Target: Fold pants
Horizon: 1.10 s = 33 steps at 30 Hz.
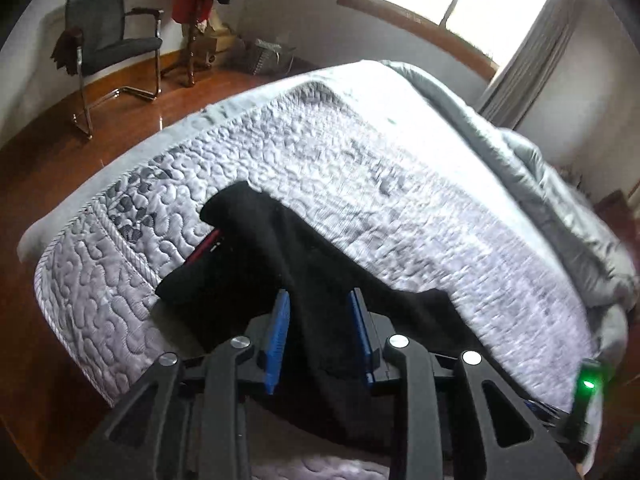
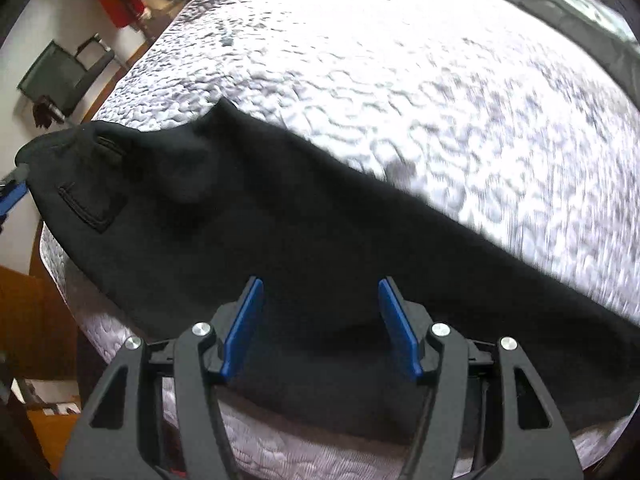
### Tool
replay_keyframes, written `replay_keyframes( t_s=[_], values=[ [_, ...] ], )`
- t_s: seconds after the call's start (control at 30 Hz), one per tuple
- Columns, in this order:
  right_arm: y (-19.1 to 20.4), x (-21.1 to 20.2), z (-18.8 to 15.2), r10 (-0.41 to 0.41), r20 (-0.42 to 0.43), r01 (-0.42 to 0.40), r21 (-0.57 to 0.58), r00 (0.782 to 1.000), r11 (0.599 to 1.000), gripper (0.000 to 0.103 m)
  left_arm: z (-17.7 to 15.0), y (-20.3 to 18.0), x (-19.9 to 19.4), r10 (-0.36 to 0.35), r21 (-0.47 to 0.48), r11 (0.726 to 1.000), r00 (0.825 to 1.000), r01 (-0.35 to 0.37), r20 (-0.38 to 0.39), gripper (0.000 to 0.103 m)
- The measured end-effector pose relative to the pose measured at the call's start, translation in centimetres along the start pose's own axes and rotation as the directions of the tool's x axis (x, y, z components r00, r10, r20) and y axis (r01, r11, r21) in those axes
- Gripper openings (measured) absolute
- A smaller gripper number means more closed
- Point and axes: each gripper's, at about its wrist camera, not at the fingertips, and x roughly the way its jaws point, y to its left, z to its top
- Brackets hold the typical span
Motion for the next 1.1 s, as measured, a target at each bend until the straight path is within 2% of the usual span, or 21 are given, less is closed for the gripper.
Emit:
replay_keyframes(
  t_s=[0.1, 0.2, 0.27, 0.37, 0.47, 0.57, 0.67, 0.77, 0.9, 1.0, 1.03, 1.07, 1.1],
  values=[
    [1.2, 0.8, 2.6, -0.012, -0.008, 0.012, -0.039, 1.000, 0.999, 0.060, -0.2, -0.1, -1.3, 0.009, 0.020, 1.000, 1.000, -0.009, -0.002, 0.042],
    [2.3, 1.8, 3.8, -0.017, -0.032, 0.015, -0.043, 0.999, 0.999, 0.060, -0.3, -1.1, 0.3, -0.010, 0.075, 0.997, 0.997, 0.016, -0.076, 0.053],
    [3.3, 2.3, 4.6, -0.013, -0.046, 0.011, -0.054, 0.999, 0.998, 0.060, -0.6, -2.0, 2.8, 0.006, 0.138, 0.990, 0.991, 0.012, -0.135, 0.055],
    [4.5, 3.9, 4.3, -0.025, -0.076, 0.020, -0.065, 0.997, 0.998, 0.060, -1.3, -2.2, 8.3, 0.021, 0.158, 0.987, 0.969, 0.019, -0.246, 0.055],
    [4.8, 6.0, 3.3, -0.028, -0.130, 0.020, -0.063, 0.991, 0.998, 0.060, -2.2, -1.4, 12.6, 0.067, 0.177, 0.984, 0.948, -0.011, -0.312, 0.055],
    [4.8, 5.9, 3.8, -0.008, -0.131, -0.002, -0.076, 0.991, 0.997, 0.060, -2.3, -1.0, 12.9, 0.049, 0.166, 0.986, 0.947, 0.005, -0.318, 0.055],
    [5.0, 4.0, 5.7, 0.037, -0.070, -0.044, -0.094, 0.997, 0.995, 0.060, -1.4, -1.4, 11.3, -0.004, 0.148, 0.988, 0.956, 0.050, -0.294, 0.059],
    [5.3, 4.1, 8.4, 0.027, -0.050, -0.032, -0.105, 0.998, 0.994, 0.061, -0.5, -1.9, 11.3, 0.044, 0.222, 0.975, 0.973, 0.007, -0.227, 0.066],
    [5.6, 6.4, 11.6, 0.101, -0.094, -0.109, -0.079, 0.990, 0.991, 0.061, -0.3, -1.0, 12.8, 0.036, 0.201, 0.980, 0.968, 0.015, -0.248, 0.066],
    [6.0, 7.8, 13.0, 0.115, -0.119, -0.127, -0.099, 0.986, 0.987, 0.060, -0.9, -1.8, 12.7, 0.062, 0.262, 0.965, 0.970, 0.001, -0.235, 0.067],
    [6.5, 8.4, 13.5, 0.134, -0.137, -0.149, -0.106, 0.981, 0.983, 0.054, -0.9, -1.8, 12.6, 0.064, 0.266, 0.964, 0.971, 0.000, -0.232, 0.067],
    [6.9, 8.8, 13.6, 0.149, -0.151, -0.166, -0.110, 0.977, 0.980, 0.039, -0.8, -1.8, 12.5, 0.062, 0.262, 0.965, 0.971, 0.000, -0.231, 0.067],
    [7.1, 9.2, 13.7, 0.165, -0.171, -0.186, -0.114, 0.971, 0.976, 0.031, -0.8, -1.7, 12.3, 0.053, 0.246, 0.969, 0.972, 0.006, -0.231, 0.067]
  ],
)
